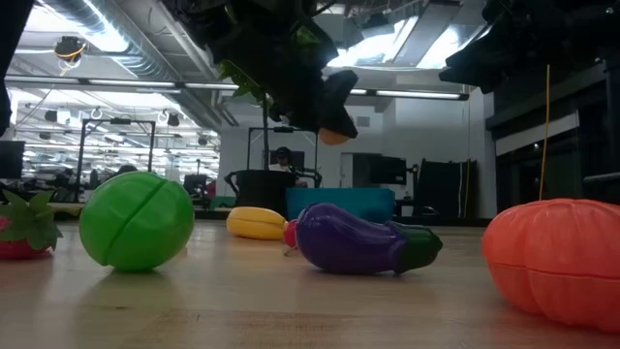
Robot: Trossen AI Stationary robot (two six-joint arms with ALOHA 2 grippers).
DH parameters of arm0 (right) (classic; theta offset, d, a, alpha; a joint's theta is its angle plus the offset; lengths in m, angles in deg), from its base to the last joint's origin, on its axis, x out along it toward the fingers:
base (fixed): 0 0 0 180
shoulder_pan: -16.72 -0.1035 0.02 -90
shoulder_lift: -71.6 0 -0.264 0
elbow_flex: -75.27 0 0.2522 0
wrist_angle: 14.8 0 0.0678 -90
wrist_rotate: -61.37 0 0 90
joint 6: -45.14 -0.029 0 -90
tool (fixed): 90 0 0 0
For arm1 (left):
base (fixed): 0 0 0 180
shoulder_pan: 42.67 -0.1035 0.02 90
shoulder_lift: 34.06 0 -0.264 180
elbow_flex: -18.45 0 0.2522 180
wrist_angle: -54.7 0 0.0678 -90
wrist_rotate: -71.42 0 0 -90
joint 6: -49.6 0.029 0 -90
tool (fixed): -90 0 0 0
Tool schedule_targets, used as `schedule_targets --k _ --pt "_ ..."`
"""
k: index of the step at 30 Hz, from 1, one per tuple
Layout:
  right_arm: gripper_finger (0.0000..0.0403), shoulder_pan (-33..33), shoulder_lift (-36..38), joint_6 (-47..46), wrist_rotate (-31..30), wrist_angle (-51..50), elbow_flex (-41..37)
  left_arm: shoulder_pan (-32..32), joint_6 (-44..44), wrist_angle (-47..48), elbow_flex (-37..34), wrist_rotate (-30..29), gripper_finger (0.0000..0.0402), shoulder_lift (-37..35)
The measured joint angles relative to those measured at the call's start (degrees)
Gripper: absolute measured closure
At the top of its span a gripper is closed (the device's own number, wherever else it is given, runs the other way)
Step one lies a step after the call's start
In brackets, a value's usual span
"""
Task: Pick and placing Produce into tupperware
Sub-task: Put the brown potato into the blue container
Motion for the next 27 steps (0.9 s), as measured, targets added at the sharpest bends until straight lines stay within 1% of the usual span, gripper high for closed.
schedule_targets --k 2,7,10,12,15,21,27 --pt "0.0186 0.0 0.0 0.0 0.0 0.0 0.0 -0.5 0.2 2.3 1.1 0.1 0.0233 0.0" --pt "0.0186 0.0 0.0 0.2 0.0 0.0 0.0 -1.4 3.4 9.0 5.8 3.0 0.0233 1.1" --pt "0.0186 0.0 0.0 0.2 0.0 -0.5 0.0 -1.9 5.7 12.1 10.2 3.2 0.0233 3.0" --pt "0.0186 0.0 0.0 0.2 0.0 -0.7 0.0 -2.5 6.5 15.6 12.9 3.2 0.0233 4.3" --pt "0.0186 0.0 0.0 0.3 0.0 -0.9 0.0 -3.6 6.7 17.8 16.2 3.2 0.0233 6.9" --pt "0.0186 0.2 0.0 0.5 0.0 -2.2 0.0 -5.5 7.6 17.4 19.8 2.8 0.0233 11.5" --pt "0.0186 0.5 0.0 1.5 0.0 -3.4 0.0 -7.7 7.6 17.3 21.2 2.4 0.0233 13.8"
